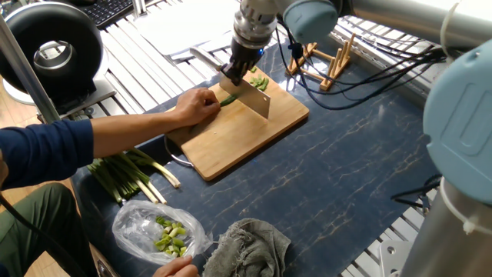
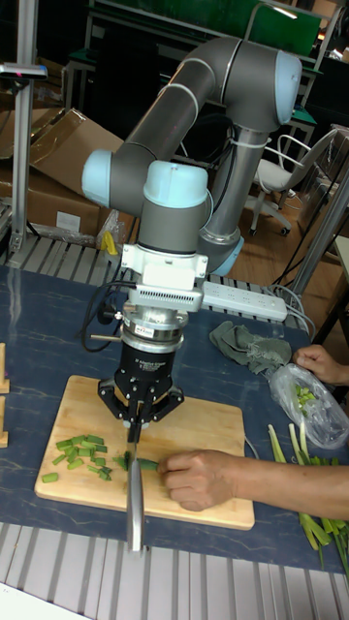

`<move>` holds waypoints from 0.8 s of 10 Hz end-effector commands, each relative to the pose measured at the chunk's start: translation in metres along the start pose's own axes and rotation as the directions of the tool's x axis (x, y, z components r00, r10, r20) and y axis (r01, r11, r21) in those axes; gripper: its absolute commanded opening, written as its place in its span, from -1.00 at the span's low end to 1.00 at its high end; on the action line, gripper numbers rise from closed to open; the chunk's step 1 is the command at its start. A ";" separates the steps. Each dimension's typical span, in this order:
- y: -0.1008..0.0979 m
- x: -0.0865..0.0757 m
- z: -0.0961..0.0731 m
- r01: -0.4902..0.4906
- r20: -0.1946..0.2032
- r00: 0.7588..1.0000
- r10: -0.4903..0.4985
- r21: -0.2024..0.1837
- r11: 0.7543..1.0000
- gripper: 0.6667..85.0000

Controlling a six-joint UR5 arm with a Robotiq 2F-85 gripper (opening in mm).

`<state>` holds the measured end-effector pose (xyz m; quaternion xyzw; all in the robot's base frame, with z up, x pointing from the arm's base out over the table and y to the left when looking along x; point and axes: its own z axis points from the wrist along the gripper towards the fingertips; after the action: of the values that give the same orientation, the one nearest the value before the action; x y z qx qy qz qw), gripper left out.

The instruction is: Chop the scallions

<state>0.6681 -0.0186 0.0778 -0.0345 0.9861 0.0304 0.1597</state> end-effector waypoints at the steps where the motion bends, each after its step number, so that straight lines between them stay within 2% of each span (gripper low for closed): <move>1: -0.006 -0.016 -0.008 -0.002 -0.003 1.000 0.002 -0.017 1.000 -0.98; 2: -0.013 -0.025 -0.003 0.007 0.016 1.000 -0.007 0.004 1.000 -0.98; 3: -0.021 -0.031 -0.004 0.035 0.005 0.999 -0.035 0.024 0.999 -0.98; 5: -0.021 -0.029 -0.019 0.043 -0.038 0.998 -0.042 0.020 0.999 -0.98; 6: -0.012 -0.027 -0.028 0.033 -0.056 0.998 -0.033 0.000 0.999 -0.98; 8: -0.006 -0.021 -0.038 0.044 -0.069 0.997 -0.045 -0.010 0.999 -0.98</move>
<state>0.6830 -0.0308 0.1067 -0.0558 0.9889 0.0210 0.1360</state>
